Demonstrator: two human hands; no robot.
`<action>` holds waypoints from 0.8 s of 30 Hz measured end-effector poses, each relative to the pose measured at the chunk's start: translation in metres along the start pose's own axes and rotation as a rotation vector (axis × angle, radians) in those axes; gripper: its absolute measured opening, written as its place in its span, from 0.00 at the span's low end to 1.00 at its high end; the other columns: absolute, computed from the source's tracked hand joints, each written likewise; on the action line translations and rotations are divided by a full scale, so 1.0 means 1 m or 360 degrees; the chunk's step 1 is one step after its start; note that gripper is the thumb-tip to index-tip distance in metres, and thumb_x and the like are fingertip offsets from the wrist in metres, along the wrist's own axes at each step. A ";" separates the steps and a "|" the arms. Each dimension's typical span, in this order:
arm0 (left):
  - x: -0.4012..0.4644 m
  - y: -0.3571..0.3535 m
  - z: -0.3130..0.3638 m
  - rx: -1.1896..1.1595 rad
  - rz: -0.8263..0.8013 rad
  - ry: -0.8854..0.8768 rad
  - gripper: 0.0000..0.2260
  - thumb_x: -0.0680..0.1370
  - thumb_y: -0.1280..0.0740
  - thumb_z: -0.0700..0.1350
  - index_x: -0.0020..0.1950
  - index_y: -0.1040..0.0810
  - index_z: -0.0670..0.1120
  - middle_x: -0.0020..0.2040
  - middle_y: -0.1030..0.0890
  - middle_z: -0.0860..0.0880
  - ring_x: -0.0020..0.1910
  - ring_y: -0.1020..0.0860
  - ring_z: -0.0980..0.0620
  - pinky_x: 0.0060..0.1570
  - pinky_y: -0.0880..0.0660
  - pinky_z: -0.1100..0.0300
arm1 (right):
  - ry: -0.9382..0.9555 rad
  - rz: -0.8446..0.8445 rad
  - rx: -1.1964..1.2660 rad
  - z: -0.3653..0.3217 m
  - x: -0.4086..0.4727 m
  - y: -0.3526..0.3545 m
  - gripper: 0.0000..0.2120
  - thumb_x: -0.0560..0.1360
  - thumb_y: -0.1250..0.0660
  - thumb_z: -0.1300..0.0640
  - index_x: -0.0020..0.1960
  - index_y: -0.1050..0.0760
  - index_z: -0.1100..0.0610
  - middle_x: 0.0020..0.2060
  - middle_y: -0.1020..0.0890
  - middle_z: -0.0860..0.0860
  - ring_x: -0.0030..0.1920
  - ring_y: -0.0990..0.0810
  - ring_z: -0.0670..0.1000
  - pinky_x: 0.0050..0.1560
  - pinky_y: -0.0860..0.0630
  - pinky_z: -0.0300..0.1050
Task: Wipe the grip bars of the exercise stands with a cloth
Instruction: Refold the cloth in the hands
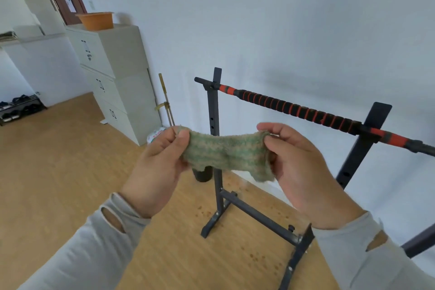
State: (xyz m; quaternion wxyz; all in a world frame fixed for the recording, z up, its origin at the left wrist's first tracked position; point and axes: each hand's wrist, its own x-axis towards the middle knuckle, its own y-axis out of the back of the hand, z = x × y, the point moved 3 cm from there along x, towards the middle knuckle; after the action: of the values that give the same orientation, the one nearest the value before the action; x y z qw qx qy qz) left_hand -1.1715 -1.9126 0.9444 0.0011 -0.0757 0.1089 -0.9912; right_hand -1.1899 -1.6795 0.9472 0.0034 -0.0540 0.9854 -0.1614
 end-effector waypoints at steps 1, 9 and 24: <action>0.006 -0.002 0.005 -0.0212 -0.0229 -0.0023 0.12 0.78 0.32 0.53 0.48 0.19 0.45 0.48 0.20 0.39 0.46 0.20 0.43 0.47 0.19 0.48 | 0.0028 -0.0134 0.0088 -0.009 0.003 0.001 0.14 0.82 0.38 0.65 0.56 0.16 0.53 0.43 0.15 0.52 0.46 0.19 0.55 0.49 0.21 0.52; 0.070 -0.051 -0.031 -0.0464 -0.0387 0.0280 0.10 0.76 0.31 0.45 0.50 0.18 0.40 0.44 0.17 0.40 0.41 0.19 0.44 0.44 0.19 0.53 | 0.0240 -0.0369 -0.0626 -0.011 0.049 -0.028 0.12 0.84 0.37 0.62 0.62 0.22 0.49 0.43 0.14 0.45 0.47 0.16 0.44 0.47 0.21 0.37; 0.162 -0.042 -0.060 -0.0410 -0.0734 0.0241 0.23 0.79 0.33 0.55 0.64 0.21 0.39 0.60 0.18 0.37 0.59 0.20 0.39 0.61 0.22 0.48 | 0.0630 0.0449 -0.1172 -0.004 0.115 -0.028 0.10 0.83 0.35 0.59 0.52 0.22 0.44 0.48 0.19 0.38 0.46 0.18 0.42 0.42 0.22 0.34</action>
State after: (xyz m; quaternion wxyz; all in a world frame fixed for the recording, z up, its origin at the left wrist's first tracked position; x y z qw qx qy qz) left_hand -1.3395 -1.8616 0.9202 -0.2425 -0.0237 0.2137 -0.9460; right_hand -1.3012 -1.7172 0.9616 -0.1830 0.1153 0.9566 0.1952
